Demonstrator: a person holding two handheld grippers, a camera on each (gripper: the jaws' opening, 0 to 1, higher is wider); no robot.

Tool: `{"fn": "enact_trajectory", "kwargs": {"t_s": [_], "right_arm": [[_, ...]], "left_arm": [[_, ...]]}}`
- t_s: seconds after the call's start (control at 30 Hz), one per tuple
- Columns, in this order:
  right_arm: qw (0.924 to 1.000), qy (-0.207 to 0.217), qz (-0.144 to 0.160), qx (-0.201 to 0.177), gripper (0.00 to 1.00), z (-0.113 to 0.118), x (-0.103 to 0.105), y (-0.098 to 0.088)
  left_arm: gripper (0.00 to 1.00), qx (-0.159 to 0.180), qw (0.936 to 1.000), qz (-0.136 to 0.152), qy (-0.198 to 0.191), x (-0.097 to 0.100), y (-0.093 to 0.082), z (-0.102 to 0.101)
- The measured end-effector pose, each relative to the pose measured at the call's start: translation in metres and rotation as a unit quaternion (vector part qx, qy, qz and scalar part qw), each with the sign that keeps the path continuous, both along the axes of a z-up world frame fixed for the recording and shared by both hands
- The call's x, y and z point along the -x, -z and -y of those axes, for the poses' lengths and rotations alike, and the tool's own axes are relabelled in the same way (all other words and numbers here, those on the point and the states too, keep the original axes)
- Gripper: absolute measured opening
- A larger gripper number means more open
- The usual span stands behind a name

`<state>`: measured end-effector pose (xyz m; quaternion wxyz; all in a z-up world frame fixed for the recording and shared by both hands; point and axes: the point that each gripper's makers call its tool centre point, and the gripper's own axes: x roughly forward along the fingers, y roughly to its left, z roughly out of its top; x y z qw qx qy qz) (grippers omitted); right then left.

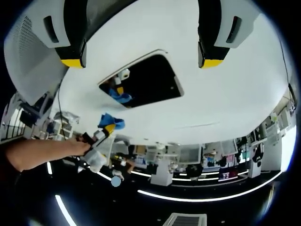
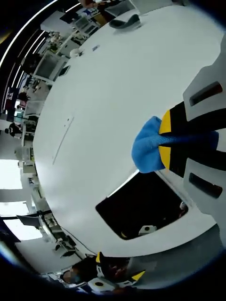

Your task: Wipe the mirror surface with the cleaning cloth until all visible marks leave the cleaned area.

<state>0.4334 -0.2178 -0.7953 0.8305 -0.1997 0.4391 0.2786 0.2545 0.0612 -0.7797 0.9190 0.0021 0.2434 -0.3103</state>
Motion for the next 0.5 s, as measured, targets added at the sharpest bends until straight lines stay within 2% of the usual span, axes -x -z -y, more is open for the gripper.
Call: {"fn": "enact_trajectory", "kwargs": {"t_s": [0.1,0.23,0.37,0.5], "right_arm": [[0.9996,0.026,-0.007,0.004,0.02,0.007,0.002,0.005],[0.9923,0.115,-0.043,-0.021,0.02,0.017,0.01,0.022],[0.9886,0.136,-0.058,-0.029,0.02,0.017,0.02,0.037],[0.9881,0.136,-0.067,-0.026,0.02,0.013,0.031,0.05]], "left_arm": [[0.99,-0.001,1.0,-0.002,0.001,0.0,0.001,0.0],[0.99,-0.002,1.0,-0.004,0.0,0.0,0.002,0.0],[0.99,-0.002,1.0,-0.003,-0.002,-0.001,0.002,-0.001],[0.99,-0.001,1.0,-0.001,-0.005,-0.002,0.001,-0.002]]}}
